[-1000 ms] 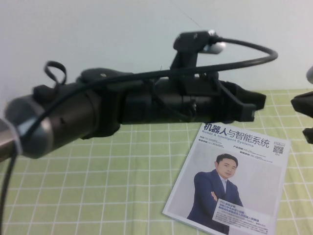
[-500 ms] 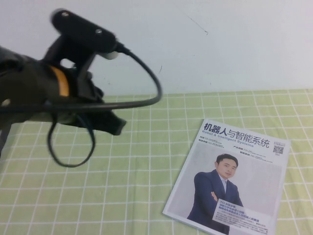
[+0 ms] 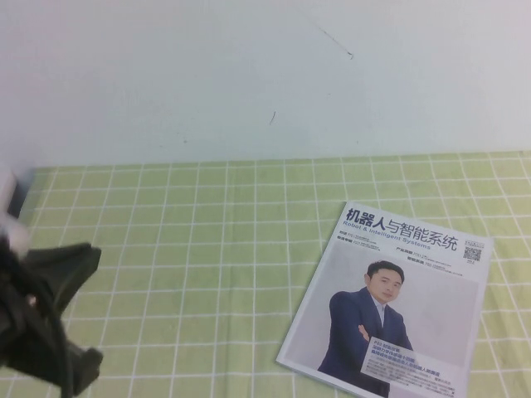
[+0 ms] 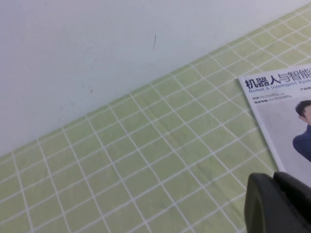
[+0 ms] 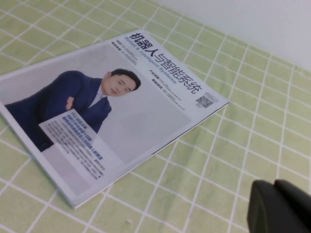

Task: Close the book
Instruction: 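Close the open booklet and leave it lying on the table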

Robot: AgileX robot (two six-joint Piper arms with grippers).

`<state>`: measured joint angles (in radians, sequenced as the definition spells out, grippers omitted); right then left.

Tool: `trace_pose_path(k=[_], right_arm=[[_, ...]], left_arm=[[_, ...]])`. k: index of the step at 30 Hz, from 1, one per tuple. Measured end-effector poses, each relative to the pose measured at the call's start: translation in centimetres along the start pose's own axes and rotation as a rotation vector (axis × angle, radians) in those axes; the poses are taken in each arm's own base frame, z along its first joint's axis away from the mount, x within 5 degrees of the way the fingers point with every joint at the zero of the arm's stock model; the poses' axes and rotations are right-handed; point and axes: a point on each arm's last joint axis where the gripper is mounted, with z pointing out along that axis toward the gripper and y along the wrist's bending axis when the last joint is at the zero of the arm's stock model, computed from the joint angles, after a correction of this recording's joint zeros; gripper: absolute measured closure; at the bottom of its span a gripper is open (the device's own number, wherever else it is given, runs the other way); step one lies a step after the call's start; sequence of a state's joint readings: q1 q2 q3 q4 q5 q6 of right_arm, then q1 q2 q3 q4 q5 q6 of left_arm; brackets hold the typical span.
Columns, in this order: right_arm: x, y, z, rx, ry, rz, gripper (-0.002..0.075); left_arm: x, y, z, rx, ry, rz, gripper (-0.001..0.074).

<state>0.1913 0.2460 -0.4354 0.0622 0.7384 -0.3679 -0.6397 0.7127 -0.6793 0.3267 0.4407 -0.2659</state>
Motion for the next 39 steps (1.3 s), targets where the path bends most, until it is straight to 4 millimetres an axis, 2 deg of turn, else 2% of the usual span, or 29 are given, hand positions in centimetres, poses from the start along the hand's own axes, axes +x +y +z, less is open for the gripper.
trace_pose_path(k=[2, 5, 9, 30, 33, 39], right_arm=[[0.9, 0.4, 0.1, -0.012, -0.012, 0.014, 0.0729], [1.3, 0.8, -0.1, -0.029, -0.040, 0.037, 0.0729], [1.3, 1.0, -0.2, -0.044, -0.054, 0.055, 0.0729], [1.3, 1.0, -0.2, -0.048, -0.057, 0.059, 0.0729], [1.3, 1.0, -0.2, -0.047, -0.058, 0.059, 0.0729], [1.3, 1.0, -0.2, -0.048, -0.060, 0.060, 0.0729]], left_arm=[[1.7, -0.1, -0.6, 0.016, -0.018, -0.016, 0.0738], [3.7, -0.3, -1.3, 0.039, -0.022, -0.057, 0.0738], [5.1, -0.5, -1.8, 0.059, -0.027, -0.098, 0.0738], [5.8, -0.2, -2.1, 0.038, -0.049, -0.125, 0.0738], [7.0, 0.6, -2.7, -0.039, -0.067, -0.156, 0.0738], [11.1, 1.6, -3.2, -0.213, -0.077, -0.175, 0.0738]])
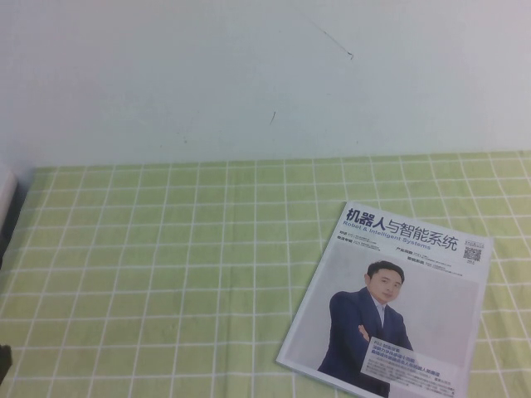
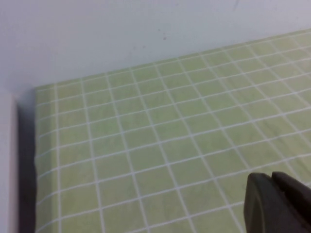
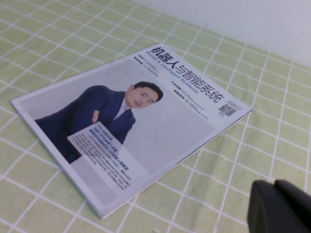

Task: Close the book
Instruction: 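Close the open booklet and leave it lying on the table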

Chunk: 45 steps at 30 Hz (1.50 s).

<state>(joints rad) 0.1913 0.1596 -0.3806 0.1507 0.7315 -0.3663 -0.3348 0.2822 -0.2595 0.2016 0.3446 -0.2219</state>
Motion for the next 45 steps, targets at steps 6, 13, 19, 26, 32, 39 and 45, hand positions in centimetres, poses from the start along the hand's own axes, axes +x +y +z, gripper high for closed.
trace_pose_path(k=[6, 13, 19, 26, 32, 39, 45], right_arm=[[0.0, 0.0, 0.0, 0.000, -0.001, 0.000, 0.0729], [0.0, 0.0, 0.0, 0.000, -0.001, 0.000, 0.0729], [0.0, 0.0, 0.0, 0.000, -0.001, 0.000, 0.0729], [0.0, 0.0, 0.0, 0.001, -0.002, 0.000, 0.0729], [0.0, 0.0, 0.0, 0.001, -0.002, 0.000, 0.0729], [0.0, 0.0, 0.0, 0.001, -0.002, 0.000, 0.0729], [0.0, 0.0, 0.0, 0.001, -0.002, 0.000, 0.0729]], left_arm=[[4.6, 0.9, 0.1, -0.129, -0.067, 0.004, 0.0738], [7.4, 1.4, 0.0, -0.226, -0.078, -0.083, 0.0738], [7.7, 1.4, -0.1, -0.233, -0.044, -0.096, 0.0738], [7.7, 1.1, 0.0, -0.204, -0.027, 0.009, 0.0738], [7.7, 1.1, 0.0, -0.213, -0.027, -0.009, 0.0738], [7.7, 1.1, 0.0, -0.217, -0.027, -0.014, 0.0738], [7.7, 1.1, 0.0, -0.216, -0.033, -0.069, 0.0738]])
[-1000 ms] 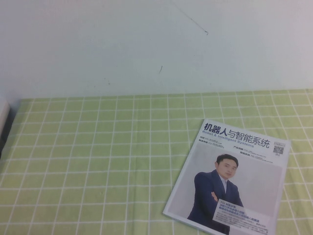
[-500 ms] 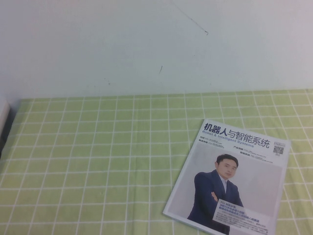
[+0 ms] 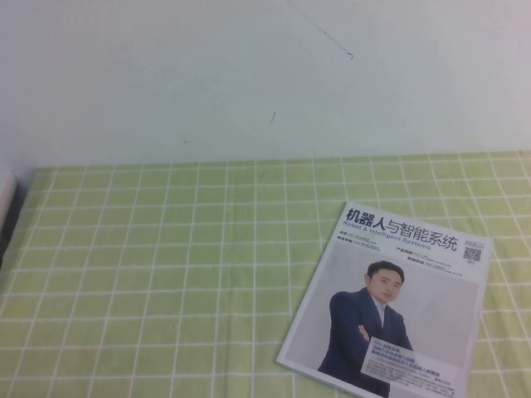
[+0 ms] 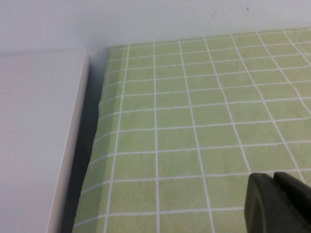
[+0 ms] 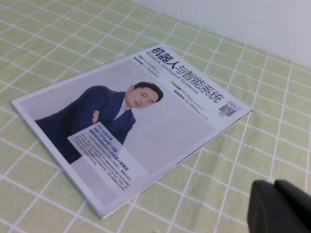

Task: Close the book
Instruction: 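Close the open booklet and leave it lying on the table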

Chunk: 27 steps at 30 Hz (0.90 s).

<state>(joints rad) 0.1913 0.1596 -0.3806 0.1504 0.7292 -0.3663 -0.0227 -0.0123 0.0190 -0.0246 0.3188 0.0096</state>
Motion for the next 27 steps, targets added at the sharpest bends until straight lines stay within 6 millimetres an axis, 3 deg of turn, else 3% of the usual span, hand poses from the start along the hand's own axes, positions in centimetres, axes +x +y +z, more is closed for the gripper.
trace_pose_path(k=[27], right_arm=[[0.00, 0.00, 0.00, 0.000, 0.000, 0.000, 0.0729]], left_arm=[[0.01, -0.01, 0.00, 0.001, 0.001, -0.006, 0.0738]])
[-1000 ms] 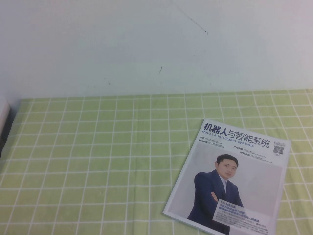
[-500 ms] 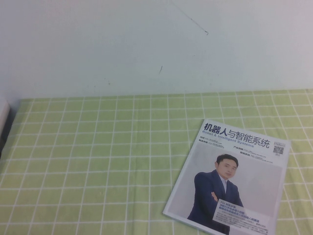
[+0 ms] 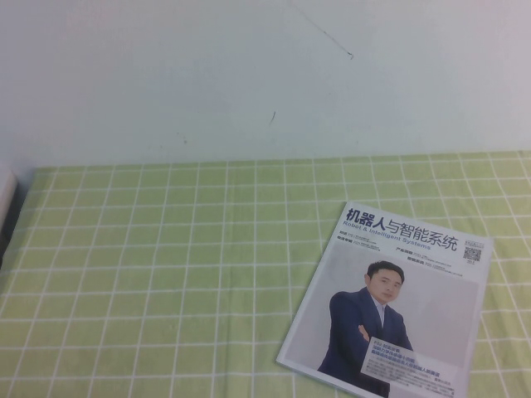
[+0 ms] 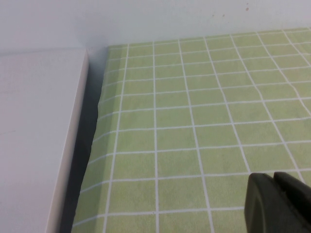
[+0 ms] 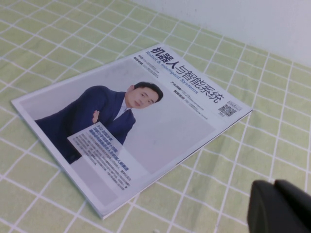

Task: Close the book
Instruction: 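Close the open booklet and leave it lying on the table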

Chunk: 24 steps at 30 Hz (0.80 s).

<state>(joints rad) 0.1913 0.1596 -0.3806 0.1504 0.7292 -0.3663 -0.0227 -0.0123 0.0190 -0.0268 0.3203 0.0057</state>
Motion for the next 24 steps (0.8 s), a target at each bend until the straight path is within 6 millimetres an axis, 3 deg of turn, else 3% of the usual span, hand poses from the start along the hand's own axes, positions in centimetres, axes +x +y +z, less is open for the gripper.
trace_pose_path(k=[8, 16, 20, 24], right_arm=[[1.1, -0.5, 1.5, 0.080, -0.060, -0.041, 0.0729], [4.8, -0.7, 3.9, 0.265, -0.278, -0.054, 0.0729], [6.4, -0.7, 4.6, 0.305, -0.257, 0.022, 0.0729], [7.9, -0.5, 5.0, 0.286, -0.116, 0.148, 0.0729]], left_arm=[[0.0, 0.0, 0.0, 0.000, 0.002, 0.000, 0.0738], [0.0, 0.0, 0.0, 0.001, 0.001, -0.002, 0.0738], [0.0, 0.0, 0.0, 0.001, 0.001, -0.004, 0.0738], [0.0, 0.0, 0.0, 0.001, 0.001, -0.004, 0.0738]])
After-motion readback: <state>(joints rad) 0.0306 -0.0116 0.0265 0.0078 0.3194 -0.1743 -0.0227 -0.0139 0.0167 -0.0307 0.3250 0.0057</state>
